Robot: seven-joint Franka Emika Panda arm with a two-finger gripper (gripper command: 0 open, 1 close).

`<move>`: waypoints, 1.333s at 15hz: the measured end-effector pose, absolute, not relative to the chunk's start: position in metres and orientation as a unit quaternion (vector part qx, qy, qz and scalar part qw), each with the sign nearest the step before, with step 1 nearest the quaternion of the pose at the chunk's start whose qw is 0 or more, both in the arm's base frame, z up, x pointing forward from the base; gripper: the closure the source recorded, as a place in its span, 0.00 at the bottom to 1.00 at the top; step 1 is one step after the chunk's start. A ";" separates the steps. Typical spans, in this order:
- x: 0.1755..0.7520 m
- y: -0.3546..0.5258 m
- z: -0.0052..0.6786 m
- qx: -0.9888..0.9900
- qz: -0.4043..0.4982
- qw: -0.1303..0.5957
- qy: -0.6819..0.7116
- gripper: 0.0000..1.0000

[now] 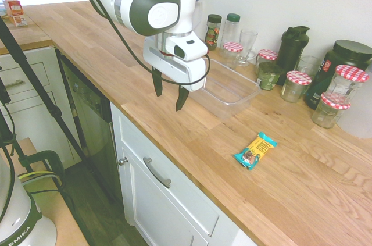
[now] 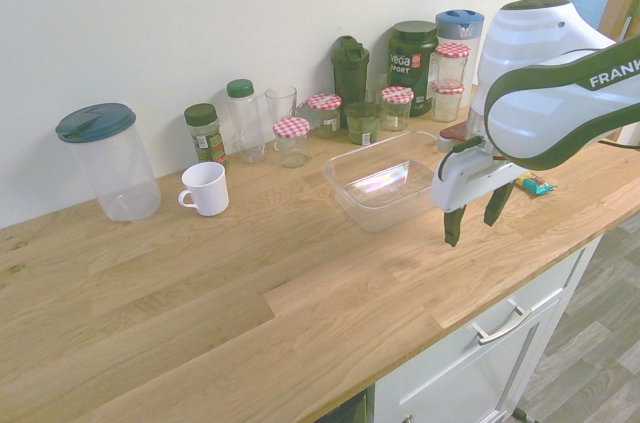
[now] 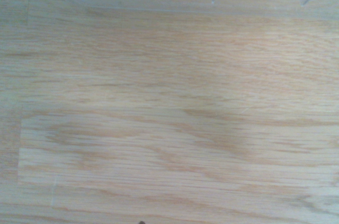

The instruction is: Put the protein bar into the container

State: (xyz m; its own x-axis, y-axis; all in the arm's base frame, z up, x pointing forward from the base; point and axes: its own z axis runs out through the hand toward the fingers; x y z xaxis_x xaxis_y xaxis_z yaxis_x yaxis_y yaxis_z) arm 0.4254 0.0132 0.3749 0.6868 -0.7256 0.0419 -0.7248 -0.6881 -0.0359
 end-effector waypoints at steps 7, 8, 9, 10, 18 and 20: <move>0.425 -0.031 0.385 -0.900 -0.039 0.018 0.434 0.00; 0.426 -0.046 0.391 -0.896 -0.043 0.022 0.441 0.00; 0.427 -0.062 0.397 -0.893 -0.044 0.025 0.447 0.00; 0.428 -0.078 0.403 -0.890 -0.046 0.028 0.453 0.00; 0.456 -0.192 0.403 -0.878 -0.042 0.021 0.476 0.00; 0.463 -0.210 0.398 -0.878 -0.043 0.019 0.476 0.00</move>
State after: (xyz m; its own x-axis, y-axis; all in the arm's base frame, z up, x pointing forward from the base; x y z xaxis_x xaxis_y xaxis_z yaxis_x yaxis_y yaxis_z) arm 0.4630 -0.2101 0.3976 0.5435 -0.8375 0.0575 -0.8341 -0.5464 -0.0755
